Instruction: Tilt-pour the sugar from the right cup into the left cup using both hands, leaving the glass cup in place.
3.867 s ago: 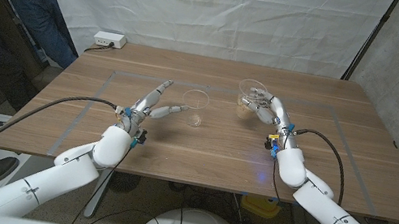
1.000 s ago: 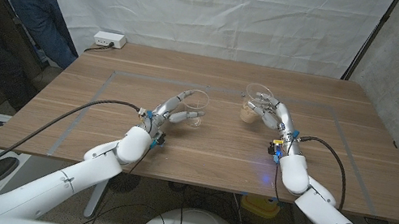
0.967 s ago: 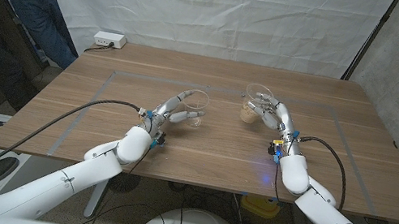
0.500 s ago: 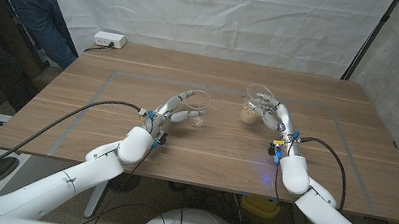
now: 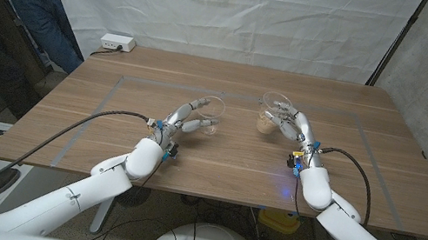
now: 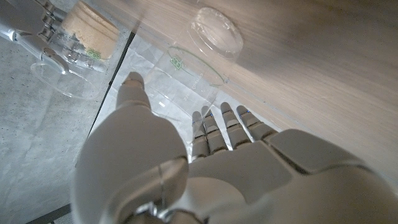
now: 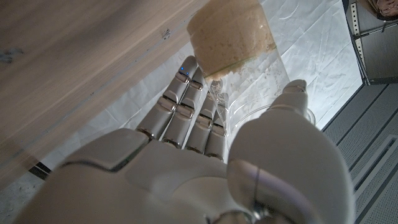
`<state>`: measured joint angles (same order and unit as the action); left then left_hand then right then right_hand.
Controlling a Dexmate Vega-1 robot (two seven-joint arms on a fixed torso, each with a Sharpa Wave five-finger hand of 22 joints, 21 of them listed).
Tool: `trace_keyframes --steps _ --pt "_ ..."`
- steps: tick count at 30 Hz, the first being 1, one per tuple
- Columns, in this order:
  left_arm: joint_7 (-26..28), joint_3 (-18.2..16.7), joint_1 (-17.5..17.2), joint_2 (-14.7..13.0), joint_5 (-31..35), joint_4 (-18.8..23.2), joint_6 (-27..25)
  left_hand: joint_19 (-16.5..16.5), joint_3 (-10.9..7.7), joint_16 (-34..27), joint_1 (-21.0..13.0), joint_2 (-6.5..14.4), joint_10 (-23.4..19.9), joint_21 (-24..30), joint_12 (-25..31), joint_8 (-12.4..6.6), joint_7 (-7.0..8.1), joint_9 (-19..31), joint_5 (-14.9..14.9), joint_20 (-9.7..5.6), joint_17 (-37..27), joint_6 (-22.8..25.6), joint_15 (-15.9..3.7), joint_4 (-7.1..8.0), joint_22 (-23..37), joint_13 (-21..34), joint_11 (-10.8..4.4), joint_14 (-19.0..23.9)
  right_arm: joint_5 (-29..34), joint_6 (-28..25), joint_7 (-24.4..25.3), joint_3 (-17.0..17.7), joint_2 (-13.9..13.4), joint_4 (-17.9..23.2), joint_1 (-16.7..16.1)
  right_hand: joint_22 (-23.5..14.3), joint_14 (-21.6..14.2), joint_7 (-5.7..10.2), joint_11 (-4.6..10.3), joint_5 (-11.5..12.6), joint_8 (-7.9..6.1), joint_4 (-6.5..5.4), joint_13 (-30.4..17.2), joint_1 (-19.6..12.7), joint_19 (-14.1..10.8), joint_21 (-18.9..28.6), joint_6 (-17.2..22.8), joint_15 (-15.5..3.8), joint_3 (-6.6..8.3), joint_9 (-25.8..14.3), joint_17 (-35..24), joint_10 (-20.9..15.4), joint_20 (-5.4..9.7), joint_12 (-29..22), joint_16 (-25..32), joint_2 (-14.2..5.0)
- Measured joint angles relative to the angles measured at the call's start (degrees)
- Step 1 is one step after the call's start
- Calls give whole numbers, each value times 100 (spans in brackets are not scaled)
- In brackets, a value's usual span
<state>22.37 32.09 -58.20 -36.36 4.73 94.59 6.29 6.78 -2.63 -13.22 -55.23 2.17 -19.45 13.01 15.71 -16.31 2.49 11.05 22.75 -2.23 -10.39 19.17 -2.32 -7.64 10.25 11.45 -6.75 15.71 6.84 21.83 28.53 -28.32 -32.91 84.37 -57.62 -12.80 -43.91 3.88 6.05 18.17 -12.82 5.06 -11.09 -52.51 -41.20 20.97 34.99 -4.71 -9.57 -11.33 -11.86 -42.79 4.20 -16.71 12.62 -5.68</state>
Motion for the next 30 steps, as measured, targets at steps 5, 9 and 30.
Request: trace_keyframes --steps 5,9,30 --pt "56 -25 -43 15 8 31 -10 80 -27 -2 -96 95 -168 0 1 -9 23 0 -59 -1 0 147 16 -19 0 0 -45 120 -4 -7 -15 0 -23 26 -15 0 0 -1 0 0 0 0 1 -1 0 0 -1 0 0 0 0 0 0 0 0 -1" --pt "80 -38 -65 19 7 49 -11 79 -27 -2 -134 132 -183 0 1 -9 28 0 -59 -1 0 152 -2 -19 0 0 -42 162 -4 -18 -18 4 -39 51 -27 0 0 -1 0 0 0 0 1 -3 0 0 -1 0 0 0 0 0 0 0 0 -2" --pt "10 -282 -306 183 -717 -109 398 152 -57 36 -164 163 -258 0 -21 3 24 0 -188 -11 -1 214 -12 16 0 1 24 210 312 -169 -17 96 -247 595 -113 0 0 12 0 -4 2 0 2 -37 0 0 11 0 0 2 1 0 0 41 0 -27"
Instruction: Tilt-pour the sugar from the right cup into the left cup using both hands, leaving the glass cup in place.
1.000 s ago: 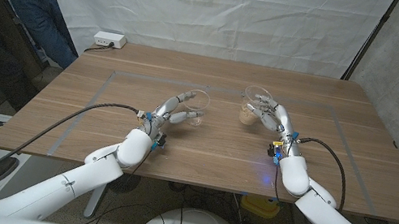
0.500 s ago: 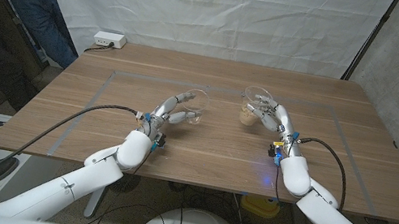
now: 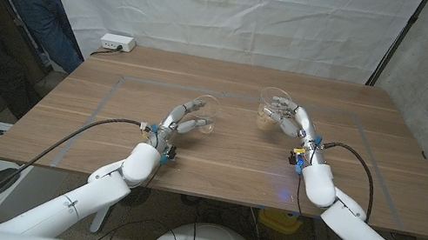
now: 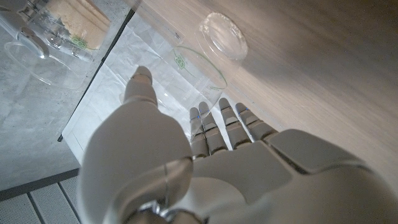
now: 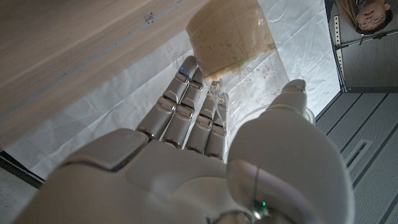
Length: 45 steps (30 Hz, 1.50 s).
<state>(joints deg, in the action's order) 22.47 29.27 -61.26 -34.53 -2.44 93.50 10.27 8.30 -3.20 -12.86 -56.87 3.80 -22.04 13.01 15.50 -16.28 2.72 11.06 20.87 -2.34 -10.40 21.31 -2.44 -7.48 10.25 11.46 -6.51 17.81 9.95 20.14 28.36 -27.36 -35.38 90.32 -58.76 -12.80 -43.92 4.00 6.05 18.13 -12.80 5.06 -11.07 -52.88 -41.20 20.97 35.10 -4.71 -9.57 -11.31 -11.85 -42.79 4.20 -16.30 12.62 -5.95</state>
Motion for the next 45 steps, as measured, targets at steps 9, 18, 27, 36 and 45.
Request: trace_keyframes --steps 9,18,27,36,45 --pt "-183 -89 -33 43 -364 -64 149 0 25 45 3 2 37 0 -27 66 -91 0 -54 0 0 -34 0 55 0 0 39 0 153 -49 8 44 -65 229 -26 0 0 -1 0 -36 0 0 0 -2 0 0 -1 0 0 0 0 0 0 0 0 3" --pt "-357 -153 -31 -1 -597 13 94 -1 41 74 30 24 38 0 -89 104 -122 0 -97 0 0 -66 0 71 0 1 100 0 292 -190 -30 87 -134 468 -27 0 0 -2 0 -40 11 -24 3 1 0 0 -2 0 -24 1 0 0 0 21 0 1" --pt "-404 -210 -29 -137 -678 369 -301 -1 56 80 82 29 67 0 -89 125 -152 0 -118 1 0 -96 1 86 0 0 130 -1 417 -331 -114 102 -199 650 -11 0 0 -10 0 -40 32 -24 -1 7 0 0 -11 0 -24 0 0 0 0 21 0 -4" --pt "-356 -224 -32 -253 -645 659 -696 -5 57 79 81 28 37 -20 -111 126 -183 0 -139 4 0 -65 1 85 0 1 160 -1 595 -443 -138 103 -279 777 22 0 0 -12 0 -40 32 -24 -1 7 0 0 -13 0 -24 -30 0 0 0 43 0 -4" --pt "-377 -179 20 -304 -630 762 -916 -24 57 100 79 29 37 -39 -116 143 -196 0 -160 22 0 -52 1 85 0 1 160 -1 874 -591 -175 105 -383 970 93 0 0 -12 22 -40 32 -24 -1 7 0 0 -13 0 -24 -30 0 -22 0 44 0 -3"
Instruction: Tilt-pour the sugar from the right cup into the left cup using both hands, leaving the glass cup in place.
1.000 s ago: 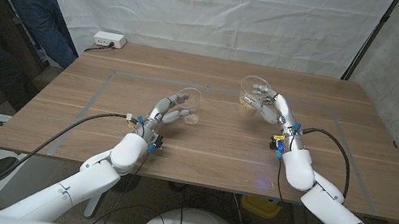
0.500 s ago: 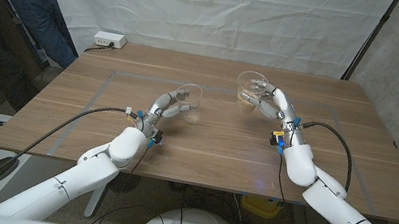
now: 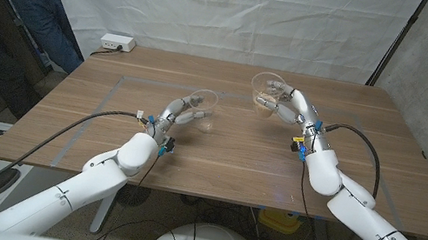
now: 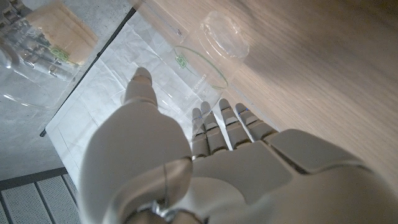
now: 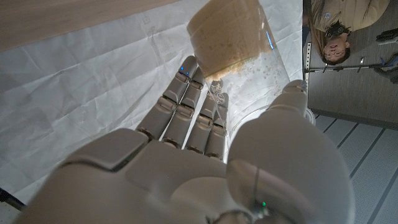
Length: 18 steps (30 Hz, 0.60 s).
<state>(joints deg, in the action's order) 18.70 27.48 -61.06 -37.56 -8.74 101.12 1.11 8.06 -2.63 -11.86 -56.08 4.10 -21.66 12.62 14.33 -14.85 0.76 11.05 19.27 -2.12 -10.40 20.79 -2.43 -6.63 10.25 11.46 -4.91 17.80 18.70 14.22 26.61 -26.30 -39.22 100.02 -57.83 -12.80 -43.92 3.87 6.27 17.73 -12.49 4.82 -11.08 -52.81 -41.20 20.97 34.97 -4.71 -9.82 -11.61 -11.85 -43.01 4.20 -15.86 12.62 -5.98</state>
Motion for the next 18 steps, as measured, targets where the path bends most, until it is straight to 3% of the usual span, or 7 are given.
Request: trace_keyframes --steps 18 --pt "-43 75 77 -66 41 106 -213 0 0 22 -34 32 0 0 -16 26 -17 0 -65 0 -1 17 0 -1 0 0 0 0 438 -462 -268 -145 -96 369 215 0 -21 -1 -31 0 0 14 1 0 0 0 26 -21 -17 1 0 -30 0 0 0 2"
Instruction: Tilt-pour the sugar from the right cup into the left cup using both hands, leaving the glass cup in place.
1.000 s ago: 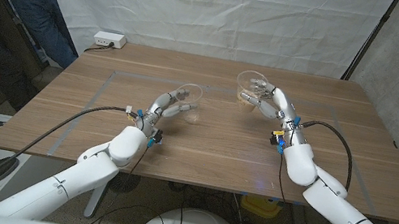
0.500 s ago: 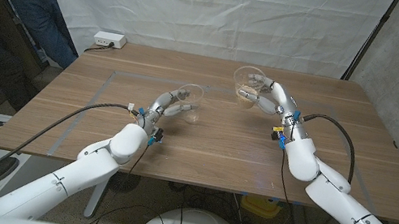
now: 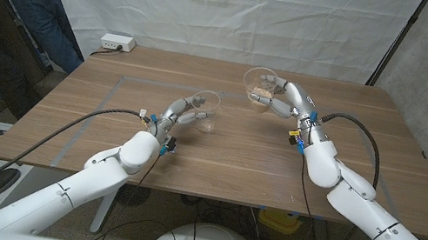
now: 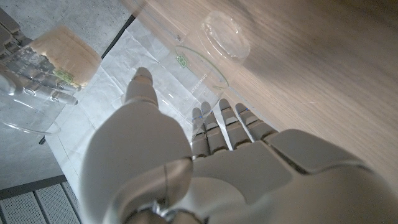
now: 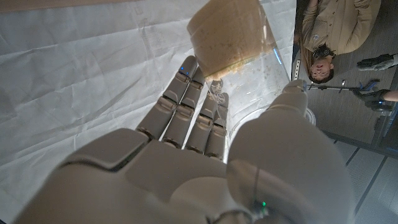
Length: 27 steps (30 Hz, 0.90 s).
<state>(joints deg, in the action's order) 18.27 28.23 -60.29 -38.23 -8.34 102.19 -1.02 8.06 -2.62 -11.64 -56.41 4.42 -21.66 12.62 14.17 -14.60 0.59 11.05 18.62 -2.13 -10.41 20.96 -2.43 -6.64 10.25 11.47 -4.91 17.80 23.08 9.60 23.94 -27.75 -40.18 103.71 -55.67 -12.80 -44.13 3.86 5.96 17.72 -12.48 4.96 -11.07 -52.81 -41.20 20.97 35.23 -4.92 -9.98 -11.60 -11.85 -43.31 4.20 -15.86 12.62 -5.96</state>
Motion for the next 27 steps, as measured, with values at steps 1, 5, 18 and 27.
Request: trace_keyframes --steps 1,5,18,27 --pt "1 3 2 -11 8 11 -5 0 0 0 0 0 0 0 0 0 0 0 0 0 0 0 0 0 0 0 0 0 34 -64 -39 -16 -4 30 20 0 0 -10 0 0 0 -15 0 0 0 0 10 0 -15 0 0 0 0 0 0 0" --pt "19 10 2 -22 48 42 -35 0 0 0 0 0 0 0 0 0 0 0 0 0 0 0 0 0 0 0 0 0 112 -204 -140 -69 -21 97 91 0 -21 -19 0 0 0 -22 4 0 0 0 19 21 -22 1 0 -62 0 16 0 0" --pt "73 13 -14 -78 122 164 -127 -31 0 23 -14 13 0 0 -45 41 1 0 -45 31 0 -1 0 0 0 10 0 0 297 -506 -489 -259 -83 307 295 0 -50 -19 0 0 1 -22 -3 -21 0 0 80 -9 -22 1 0 -63 0 16 0 -3" --pt "93 16 -67 -88 131 226 -137 -31 0 22 -46 -19 0 -35 -55 44 1 0 -84 31 0 -2 0 0 0 15 0 0 387 -850 -866 -405 -120 511 465 0 -50 -19 0 -43 1 -22 -2 -62 0 0 79 -9 -22 2 0 -62 0 20 0 -7"
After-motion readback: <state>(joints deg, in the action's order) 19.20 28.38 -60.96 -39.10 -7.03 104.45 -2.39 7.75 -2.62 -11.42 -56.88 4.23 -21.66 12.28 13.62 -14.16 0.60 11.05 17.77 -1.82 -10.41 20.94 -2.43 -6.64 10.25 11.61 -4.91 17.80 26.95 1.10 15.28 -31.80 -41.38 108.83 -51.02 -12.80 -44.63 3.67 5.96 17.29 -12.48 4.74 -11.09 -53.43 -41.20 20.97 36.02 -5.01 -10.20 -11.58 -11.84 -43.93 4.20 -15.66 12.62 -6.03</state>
